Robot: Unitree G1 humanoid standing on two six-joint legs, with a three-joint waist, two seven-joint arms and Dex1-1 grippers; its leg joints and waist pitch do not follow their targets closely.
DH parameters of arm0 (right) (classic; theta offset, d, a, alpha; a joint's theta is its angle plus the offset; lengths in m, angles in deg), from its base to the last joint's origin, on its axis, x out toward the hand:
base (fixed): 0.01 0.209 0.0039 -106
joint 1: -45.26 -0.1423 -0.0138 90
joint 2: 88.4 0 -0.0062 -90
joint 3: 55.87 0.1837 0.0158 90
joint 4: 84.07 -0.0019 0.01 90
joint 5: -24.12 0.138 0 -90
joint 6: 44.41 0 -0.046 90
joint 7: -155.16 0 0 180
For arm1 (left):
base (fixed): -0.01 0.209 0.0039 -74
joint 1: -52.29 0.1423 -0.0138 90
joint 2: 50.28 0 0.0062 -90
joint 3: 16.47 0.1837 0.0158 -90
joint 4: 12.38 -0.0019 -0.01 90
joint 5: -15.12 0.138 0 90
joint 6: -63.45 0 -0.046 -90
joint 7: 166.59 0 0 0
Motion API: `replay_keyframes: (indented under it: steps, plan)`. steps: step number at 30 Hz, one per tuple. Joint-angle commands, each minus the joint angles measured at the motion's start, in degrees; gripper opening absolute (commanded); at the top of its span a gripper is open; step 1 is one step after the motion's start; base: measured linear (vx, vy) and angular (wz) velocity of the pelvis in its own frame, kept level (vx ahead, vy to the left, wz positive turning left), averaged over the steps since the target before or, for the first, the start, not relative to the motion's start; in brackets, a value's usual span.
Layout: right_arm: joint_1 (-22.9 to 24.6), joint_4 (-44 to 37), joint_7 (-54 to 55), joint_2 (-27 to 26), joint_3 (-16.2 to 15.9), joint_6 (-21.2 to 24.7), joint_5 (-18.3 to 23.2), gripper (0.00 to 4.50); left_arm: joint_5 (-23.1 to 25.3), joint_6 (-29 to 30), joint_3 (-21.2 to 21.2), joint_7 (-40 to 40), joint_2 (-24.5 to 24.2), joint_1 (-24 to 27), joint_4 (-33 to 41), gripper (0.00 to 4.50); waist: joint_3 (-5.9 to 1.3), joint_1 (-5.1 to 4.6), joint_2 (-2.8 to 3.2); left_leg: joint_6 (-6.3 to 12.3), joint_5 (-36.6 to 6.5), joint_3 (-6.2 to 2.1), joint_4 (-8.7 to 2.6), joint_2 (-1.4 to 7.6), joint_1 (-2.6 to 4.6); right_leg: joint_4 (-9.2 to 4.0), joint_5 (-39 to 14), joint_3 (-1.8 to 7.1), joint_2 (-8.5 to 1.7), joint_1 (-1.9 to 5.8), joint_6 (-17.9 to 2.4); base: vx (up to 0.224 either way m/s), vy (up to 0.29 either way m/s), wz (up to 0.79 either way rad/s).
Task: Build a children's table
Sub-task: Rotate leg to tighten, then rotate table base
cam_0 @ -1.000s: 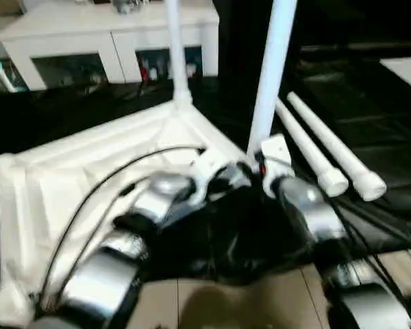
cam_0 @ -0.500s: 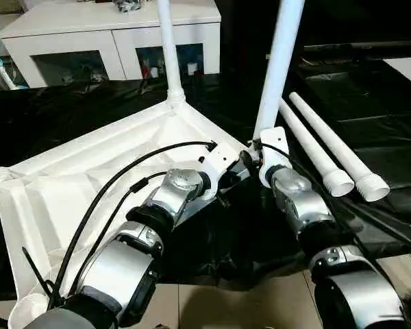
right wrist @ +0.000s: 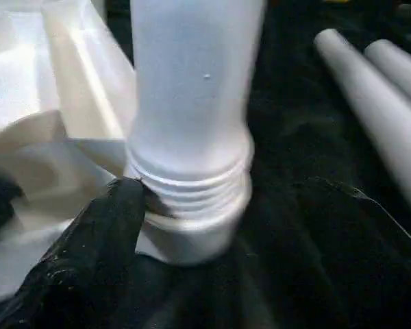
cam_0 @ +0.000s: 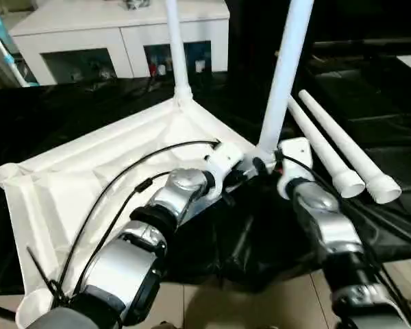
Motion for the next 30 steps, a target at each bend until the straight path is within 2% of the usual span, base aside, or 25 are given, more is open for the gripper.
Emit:
replay_keyframes:
  steps: [1,3,4,5,7,8,9,10,12,13,15,16,17,18,20,21,22,23,24,25,26,29,30]
  plan:
    - [1.2,-4.3,-1.3,0.5,0.0,2.2,0.3,3.89,-1.2,-0.1,-1.0,-1.2,-0.9,-0.7,2.1,0.86,-4.59,0.11,-1.25,8.64,-3.3,-0.94,-3.67,2.31,0.07,-3.7,-5.2,2.22,-3.28,4.05,-13.4,0.0,0.0,0.0]
    - [2.7,-7.2,-3.6,1.2,-1.1,3.4,0.7,3.89,-1.8,0.2,-1.3,-2.8,-1.5,-0.3,3.7,0.91,-4.61,0.07,-1.25,8.73,-3.2,-1.0,-3.66,2.28,-0.09,-3.64,-5.2,2.2,-3.36,4.17,-13.3,0.0,0.0,0.0]
    - [3.7,-9.4,-7.0,1.8,-2.8,4.4,1.6,3.89,-2.2,0.9,-1.3,-4.5,-2.3,0.4,5.7,1.1,-4.7,0.1,-1.21,8.95,-2.9,-1.0,-3.61,2.34,0.02,-3.56,-4.8,2.21,-3.33,4.08,-13.3,0.0,0.0,0.0]
    - [4.3,-10.6,-8.9,2.2,-3.6,4.9,2.2,3.89,-2.2,1.4,-1.1,-5.6,-2.8,0.9,6.8,1.1,-4.74,0.21,-1.3,9.51,-2.6,-1.05,-3.54,2.47,-0.07,-3.36,-3.6,2.25,-3.43,4.24,-13.7,0.0,0.0,0.0]
    - [5.1,-12.7,-11.5,2.8,-4.9,5.7,3.1,3.89,-2.2,2.3,-0.8,-7.2,-3.5,1.6,8.3,1.3,-4.67,0.07,-1.21,10.21,-2.4,-0.98,-3.44,2.41,-0.18,-3.33,-3.0,2.2,-3.33,4.07,-14.0,0.0,0.0,0.0]
    - [5.8,-14.8,-13.4,3.4,-6.2,6.9,3.9,3.89,-1.3,4.9,0.6,-9.4,-5.8,3.4,11.7,1.32,-4.59,0.05,-0.91,9.96,-3.2,-0.93,-3.46,2.46,-0.02,-3.57,-4.3,2.21,-3.36,3.88,-14.0,0.0,0.0,0.0]
    - [5.8,-15.3,-13.8,3.5,-6.5,7.3,4.0,3.89,-0.9,6.9,1.3,-10.3,-7.2,4.5,13.8,1.43,-4.53,0.03,-1.09,9.56,-3.1,-1.06,-3.65,2.7,-0.19,-3.32,-4.6,2.27,-3.39,4.07,-14.1,0.0,0.0,0.0]
    - [5.9,-15.7,-14.0,3.6,-6.8,7.8,4.2,3.89,-0.7,8.3,1.7,-10.9,-8.1,5.3,15.3,1.55,-4.48,-0.1,-1.02,9.4,-3.3,-1.03,-3.69,2.67,-0.21,-3.39,-5.1,2.26,-3.34,3.98,-14.1,0.0,0.0,0.0]
    - [6.1,-16.5,-14.9,3.9,-7.3,8.5,4.3,3.89,-0.6,12.2,1.2,-10.7,-11.6,8.1,21.4,1.72,-4.43,-0.34,-0.71,7.74,-4.8,-1.06,-3.9,2.93,0.14,-3.47,-6.9,2.35,-3.28,3.77,-14.0,0.0,0.0,0.0]
    - [6.2,-16.7,-15.2,4.0,-7.4,8.6,4.3,3.89,-0.8,13.1,1.0,-10.8,-12.3,8.6,22.7,1.77,-4.4,-0.4,-0.98,7.25,-5.1,-1.02,-4.01,3.01,0.18,-3.41,-7.1,2.36,-3.27,3.79,-14.1,0.0,0.0,0.0]
    - [6.5,-17.7,-16.6,4.3,-7.7,9.1,4.5,3.89,-0.1,16.5,1.2,-12.5,-16.5,11.7,29.4,1.89,-4.22,-0.45,-0.74,5.51,-7.0,-0.91,-4.24,2.94,0.49,-3.78,-9.6,2.48,-3.09,3.42,-13.4,0.0,0.0,0.0]
    - [6.5,-17.7,-16.6,4.3,-7.7,9.1,4.5,3.89,-0.1,16.5,1.2,-12.5,-16.5,11.7,29.4,2.0,-4.24,-0.47,-0.65,4.99,-7.2,-1.04,-4.34,3.13,0.49,-3.57,-9.6,2.53,-3.22,3.51,-13.4,0.0,0.0,0.0]
    - [6.8,-18.1,-17.9,4.8,-8.2,9.0,4.6,3.89,0.4,19.0,1.2,-14.1,-19.8,14.0,34.4,2.08,-4.12,-0.58,-0.8,4.41,-7.6,-0.9,-4.39,3.0,0.47,-3.71,-10.0,2.57,-3.06,3.37,-12.9,0.0,0.0,0.0]
    - [7.0,-18.7,-18.8,5.3,-8.5,9.3,4.7,3.89,0.9,21.6,1.0,-15.8,-22.8,16.2,39.0,2.12,-4.2,-0.48,-0.86,3.97,-7.3,-1.19,-4.57,3.39,0.4,-3.21,-9.4,2.7,-3.44,3.6,-12.9,0.0,0.0,0.0]
    - [6.9,-18.9,-19.6,5.8,-8.9,10.0,4.9,3.89,1.5,25.1,0.4,-17.3,-27.0,19.1,44.7,2.32,-3.76,-0.85,-1.24,3.91,-7.0,-0.89,-4.67,3.08,0.32,-3.52,-9.8,2.72,-2.97,3.23,-12.2,0.0,0.0,0.0]
    - [6.7,-18.8,-19.8,6.0,-9.0,10.2,5.0,3.89,1.9,26.8,0.0,-17.4,-28.8,20.1,46.7,2.43,-3.9,-0.77,-1.14,3.58,-6.8,-1.04,-4.64,3.21,0.57,-3.16,-9.5,2.74,-3.15,3.27,-12.4,0.0,0.0,0.0]
    - [6.2,-18.3,-20.2,6.3,-9.4,10.2,4.9,3.89,2.6,29.0,-0.8,-16.9,-31.3,21.2,49.1,2.5,-3.73,-1.05,-0.92,3.52,-6.4,-0.93,-4.64,2.99,0.44,-3.22,-9.4,2.75,-2.96,3.2,-12.5,0.0,0.0,0.0]
    - [6.1,-18.2,-20.9,6.6,-9.7,10.3,5.0,3.89,3.3,30.1,-1.4,-16.0,-32.5,21.5,49.7,2.53,-3.6,-1.31,-1.37,3.42,-6.6,-0.85,-4.63,2.91,0.43,-3.34,-9.5,2.79,-2.94,3.17,-12.5,0.0,0.0,0.0]
    - [6.0,-18.1,-21.3,6.8,-9.8,10.4,5.1,3.89,3.7,30.8,-1.7,-15.3,-33.3,21.7,50.0,2.56,-3.61,-1.28,-0.98,3.31,-6.8,-0.87,-4.6,2.81,0.59,-3.32,-10.1,2.78,-2.88,3.1,-12.5,0.0,0.0,0.0]
    - [6.1,-18.4,-22.4,7.3,-10.3,10.5,5.0,3.89,3.7,32.2,-2.5,-14.5,-34.4,21.9,50.7,2.71,-3.54,-1.33,-0.95,3.21,-7.1,-0.83,-4.62,2.81,0.62,-3.44,-10.4,2.81,-2.9,3.03,-12.4,0.0,0.0,0.0]
    - [6.1,-18.5,-23.0,7.6,-10.6,10.6,5.1,3.89,3.9,32.8,-2.9,-14.1,-35.0,22.0,51.0,2.85,-3.39,-1.31,-1.28,3.13,-7.5,-0.85,-4.67,2.77,0.56,-3.43,-11.0,2.83,-2.93,3.09,-12.4,0.0,0.0,0.0]
    - [6.6,-19.4,-26.0,9.1,-12.0,10.7,5.1,3.89,6.0,35.2,-4.3,-12.5,-38.3,22.3,51.1,2.96,-3.28,-1.58,-1.29,2.75,-7.8,-0.97,-4.74,2.69,0.43,-3.46,-11.3,2.82,-2.85,3.18,-12.0,0.0,0.0,0.0]
    - [6.9,-19.8,-27.0,9.5,-12.5,10.6,5.2,3.89,6.6,36.5,-4.4,-12.3,-39.4,22.7,51.9,3.03,-3.25,-1.74,-1.46,2.76,-7.5,-0.99,-4.71,2.65,0.35,-3.43,-10.6,2.84,-2.87,3.27,-12.0,0.0,0.0,0.0]
